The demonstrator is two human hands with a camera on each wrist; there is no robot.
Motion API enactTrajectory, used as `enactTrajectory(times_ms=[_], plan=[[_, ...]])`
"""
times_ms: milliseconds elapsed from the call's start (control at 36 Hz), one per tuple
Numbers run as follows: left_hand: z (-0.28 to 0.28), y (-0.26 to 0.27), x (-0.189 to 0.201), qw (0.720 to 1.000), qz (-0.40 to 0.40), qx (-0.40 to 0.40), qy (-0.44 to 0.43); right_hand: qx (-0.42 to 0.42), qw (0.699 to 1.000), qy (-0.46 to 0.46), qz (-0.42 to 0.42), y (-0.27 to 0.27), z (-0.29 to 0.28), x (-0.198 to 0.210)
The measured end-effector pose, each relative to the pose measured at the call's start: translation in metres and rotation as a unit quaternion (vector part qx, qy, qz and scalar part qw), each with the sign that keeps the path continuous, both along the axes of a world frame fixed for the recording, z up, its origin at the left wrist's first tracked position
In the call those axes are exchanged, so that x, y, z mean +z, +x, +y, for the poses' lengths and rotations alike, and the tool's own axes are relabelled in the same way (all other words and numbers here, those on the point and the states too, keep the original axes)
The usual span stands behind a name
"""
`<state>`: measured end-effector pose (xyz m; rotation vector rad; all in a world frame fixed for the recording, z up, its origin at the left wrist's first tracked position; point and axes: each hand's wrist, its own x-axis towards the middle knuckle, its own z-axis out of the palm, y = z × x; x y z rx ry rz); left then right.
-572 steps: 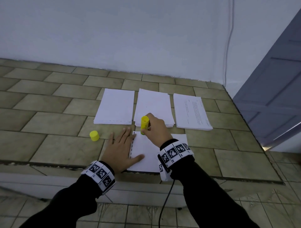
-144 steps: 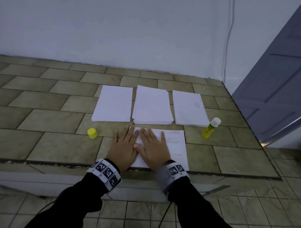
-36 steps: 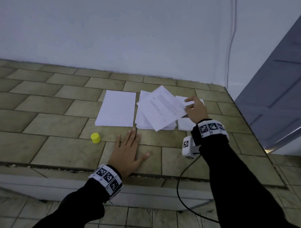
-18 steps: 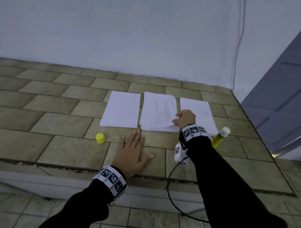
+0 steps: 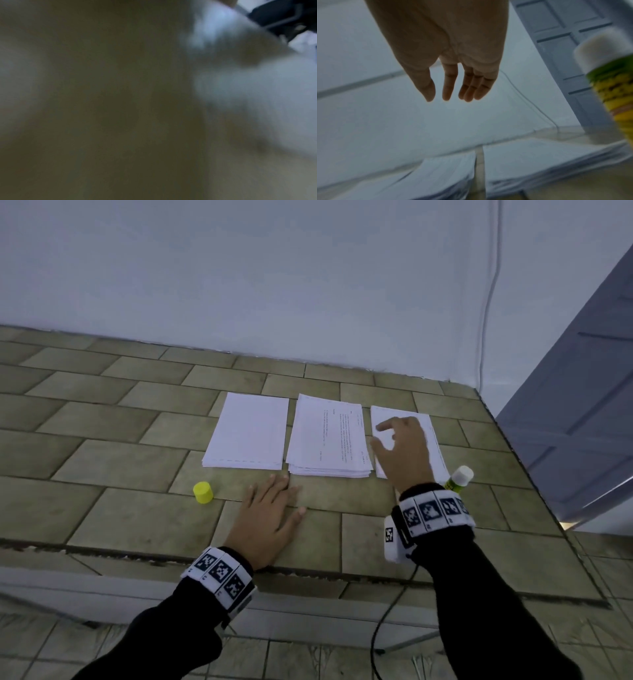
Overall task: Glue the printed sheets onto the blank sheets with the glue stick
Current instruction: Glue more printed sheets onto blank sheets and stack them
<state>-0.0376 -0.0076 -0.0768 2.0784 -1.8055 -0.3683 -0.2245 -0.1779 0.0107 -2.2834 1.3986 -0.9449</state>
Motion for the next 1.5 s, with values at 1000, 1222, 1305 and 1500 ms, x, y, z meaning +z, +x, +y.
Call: enactTrajectory(times_ms=[1000, 1222, 1305, 1500], plan=[[-0.099, 0.093, 0.042, 0.969, -0.039, 0.196, 0.145, -0.166, 0.96, 0.225, -0.008, -0.099, 0.017, -0.024], [-0.085, 0.091, 0.073, 0.966, 0.024, 0.257, 0.021, -0.166, 0.959, 0.231, -0.007, -0.099, 0.015, -0.026], [-0.076, 0.077, 0.084, 0.972, 0.05, 0.221, -0.061, -0.169, 0.959, 0.229, -0.005, -0.099, 0.016, -0.027], [-0.046, 0.021, 0.09, 0.993, 0.111, 0.005, -0.032, -0.144, 0.966, 0.213, -0.005, -0.096, 0.02, -0.03]])
